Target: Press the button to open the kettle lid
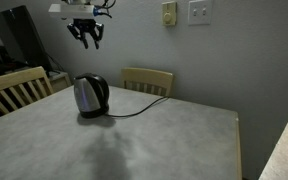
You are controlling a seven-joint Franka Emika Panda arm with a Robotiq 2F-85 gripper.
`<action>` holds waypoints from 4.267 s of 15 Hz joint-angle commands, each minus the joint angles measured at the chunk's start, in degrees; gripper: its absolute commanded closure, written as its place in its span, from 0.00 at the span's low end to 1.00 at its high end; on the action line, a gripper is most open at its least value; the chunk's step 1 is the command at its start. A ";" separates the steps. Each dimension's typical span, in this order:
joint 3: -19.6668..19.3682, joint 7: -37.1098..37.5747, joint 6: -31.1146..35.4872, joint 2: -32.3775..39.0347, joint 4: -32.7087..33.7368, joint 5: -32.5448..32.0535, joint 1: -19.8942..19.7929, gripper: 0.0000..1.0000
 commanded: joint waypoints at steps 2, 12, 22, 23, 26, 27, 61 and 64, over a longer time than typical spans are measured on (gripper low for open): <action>2.00 3.27 -2.81 3.20 3.37 -1.40 -1.18 0.88; 2.84 13.30 -16.26 10.13 10.41 -8.53 -1.20 1.00; 3.83 13.33 -23.61 16.80 17.21 -9.04 -1.18 1.00; 3.91 13.29 -24.00 17.25 17.81 -9.03 -1.19 1.00; 4.05 13.10 -24.91 18.44 19.43 -9.13 -1.18 1.00; 4.11 13.19 -25.31 18.62 19.83 -9.09 -1.15 1.00; 4.43 18.92 -19.78 22.10 20.34 -10.01 -2.32 1.00; 4.22 19.79 -19.39 21.18 19.72 -10.70 -1.70 1.00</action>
